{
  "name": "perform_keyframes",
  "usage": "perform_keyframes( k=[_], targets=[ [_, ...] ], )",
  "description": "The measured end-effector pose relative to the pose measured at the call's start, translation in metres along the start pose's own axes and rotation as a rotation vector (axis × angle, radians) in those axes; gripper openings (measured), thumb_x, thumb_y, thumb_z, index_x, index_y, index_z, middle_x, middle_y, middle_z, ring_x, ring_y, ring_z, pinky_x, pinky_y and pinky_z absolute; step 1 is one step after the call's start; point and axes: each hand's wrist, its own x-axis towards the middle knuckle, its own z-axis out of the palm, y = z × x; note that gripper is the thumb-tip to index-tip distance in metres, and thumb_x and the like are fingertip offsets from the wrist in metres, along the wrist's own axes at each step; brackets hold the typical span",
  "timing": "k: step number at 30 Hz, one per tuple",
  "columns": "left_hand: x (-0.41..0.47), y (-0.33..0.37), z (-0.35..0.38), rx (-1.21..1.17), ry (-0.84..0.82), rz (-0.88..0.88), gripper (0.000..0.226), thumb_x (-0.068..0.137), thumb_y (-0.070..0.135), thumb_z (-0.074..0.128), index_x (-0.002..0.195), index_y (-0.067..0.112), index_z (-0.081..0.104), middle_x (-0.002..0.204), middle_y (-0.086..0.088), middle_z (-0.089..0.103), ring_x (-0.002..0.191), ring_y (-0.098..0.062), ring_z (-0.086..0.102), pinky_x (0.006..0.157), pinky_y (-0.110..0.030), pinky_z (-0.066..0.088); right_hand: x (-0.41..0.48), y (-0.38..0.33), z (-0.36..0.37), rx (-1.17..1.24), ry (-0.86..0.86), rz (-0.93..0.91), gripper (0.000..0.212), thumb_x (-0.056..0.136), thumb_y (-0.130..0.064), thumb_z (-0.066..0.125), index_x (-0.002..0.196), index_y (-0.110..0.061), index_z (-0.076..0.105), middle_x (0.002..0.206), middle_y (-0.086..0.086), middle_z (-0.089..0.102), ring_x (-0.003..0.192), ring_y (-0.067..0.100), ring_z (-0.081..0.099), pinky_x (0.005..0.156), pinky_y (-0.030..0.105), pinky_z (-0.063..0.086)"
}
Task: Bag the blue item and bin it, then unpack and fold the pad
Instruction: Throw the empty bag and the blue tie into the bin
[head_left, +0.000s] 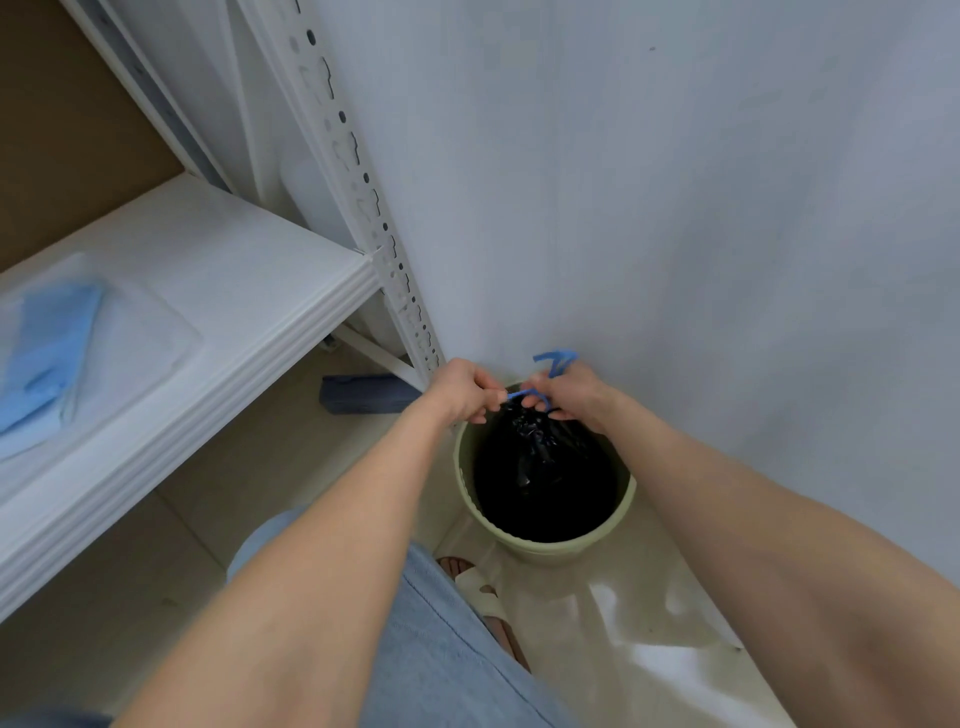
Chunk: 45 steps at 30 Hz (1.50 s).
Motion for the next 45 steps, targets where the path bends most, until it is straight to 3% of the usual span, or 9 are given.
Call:
perform_keyframes(
  k=[3, 7, 11, 19, 22, 26, 30, 34, 45],
  targets=[
    [-0.011, 0.005, -0.001, 0.057, -0.219, -0.051, 0.008, 0.087, 0.011, 0.065, 0.091, 0.013, 0.071, 0.072, 0.001, 0.061, 0.066, -0.007, 0.053, 0.065, -0.019, 0.051, 0.003, 0.000, -0.001, 0.012, 0.051, -0.040, 0.021, 0.093, 0.000, 0.051, 0.078, -0.012, 0.058, 0.067, 0.001, 0.055, 0.056, 0.007, 0.046, 0.054, 0.015, 0.039],
    [-0.004, 0.005, 0.014, 0.057, -0.005, 0.053, 0.026, 0.086, 0.000, 0.055, 0.108, 0.008, 0.066, 0.089, -0.006, 0.063, 0.069, -0.013, 0.054, 0.061, -0.023, 0.045, 0.004, -0.003, 0.001, -0.208, -0.001, -0.166, 0.027, 0.082, 0.013, 0.061, 0.070, -0.010, 0.055, 0.064, 0.004, 0.052, 0.048, 0.002, 0.052, 0.053, 0.015, 0.043],
    [0.003, 0.004, 0.034, 0.114, 0.018, 0.089, 0.035, 0.085, 0.001, 0.060, 0.119, 0.009, 0.059, 0.114, -0.008, 0.065, 0.097, -0.027, 0.063, 0.076, -0.028, 0.052, 0.006, 0.002, 0.002, -0.361, 0.028, -0.283, 0.018, 0.080, 0.005, 0.063, 0.098, 0.004, 0.064, 0.085, 0.008, 0.061, 0.081, 0.017, 0.055, 0.071, 0.025, 0.041],
    [0.017, -0.003, 0.042, 0.053, 0.083, -0.033, 0.004, 0.083, 0.008, 0.067, 0.081, 0.010, 0.065, 0.084, -0.009, 0.063, 0.081, -0.017, 0.056, 0.082, -0.032, 0.052, 0.004, 0.006, 0.007, -0.484, 0.129, -0.341, 0.019, 0.079, 0.004, 0.054, 0.082, -0.015, 0.053, 0.082, 0.005, 0.057, 0.077, 0.020, 0.052, 0.065, 0.026, 0.038],
    [0.018, -0.004, 0.043, -0.070, 0.059, -0.080, 0.023, 0.082, 0.006, 0.066, 0.066, 0.020, 0.059, 0.069, -0.001, 0.060, 0.082, -0.017, 0.057, 0.083, -0.029, 0.050, -0.001, 0.009, 0.009, -0.613, 0.136, -0.381, 0.024, 0.078, 0.005, 0.049, 0.087, -0.015, 0.058, 0.092, 0.006, 0.059, 0.084, 0.023, 0.054, 0.076, 0.032, 0.045],
    [0.016, -0.004, 0.044, -0.100, 0.083, -0.078, 0.018, 0.080, 0.003, 0.064, 0.072, 0.019, 0.059, 0.075, -0.001, 0.062, 0.083, -0.017, 0.059, 0.091, -0.030, 0.052, 0.002, 0.016, 0.011, -0.722, 0.207, -0.370, 0.024, 0.084, -0.002, 0.049, 0.101, -0.015, 0.060, 0.103, 0.008, 0.059, 0.093, 0.028, 0.057, 0.081, 0.036, 0.048],
    [0.009, 0.000, 0.042, -0.168, 0.049, -0.077, 0.016, 0.088, 0.002, 0.055, 0.084, 0.016, 0.062, 0.071, 0.003, 0.055, 0.071, -0.012, 0.053, 0.068, -0.022, 0.048, 0.006, 0.017, 0.010, -0.849, 0.225, -0.322, 0.020, 0.091, -0.008, 0.048, 0.106, -0.009, 0.060, 0.109, 0.012, 0.054, 0.099, 0.033, 0.056, 0.079, 0.036, 0.046],
    [0.003, 0.003, 0.040, -0.195, -0.050, -0.100, 0.031, 0.093, 0.001, 0.044, 0.114, 0.011, 0.064, 0.072, 0.003, 0.054, 0.062, -0.007, 0.048, 0.055, -0.019, 0.044, 0.004, 0.021, 0.010, -0.677, 0.217, -0.293, 0.009, 0.089, -0.008, 0.048, 0.092, -0.016, 0.053, 0.098, 0.010, 0.056, 0.086, 0.028, 0.053, 0.072, 0.034, 0.042],
    [0.008, -0.003, 0.040, -0.210, -0.029, -0.158, 0.020, 0.095, 0.003, 0.052, 0.104, 0.016, 0.065, 0.069, 0.003, 0.049, 0.057, -0.006, 0.043, 0.054, -0.016, 0.045, 0.003, 0.020, 0.006, 0.006, 0.074, -0.104, 0.021, 0.086, 0.008, 0.061, 0.072, -0.008, 0.055, 0.068, 0.005, 0.056, 0.061, 0.014, 0.055, 0.057, 0.019, 0.054]
  ],
)
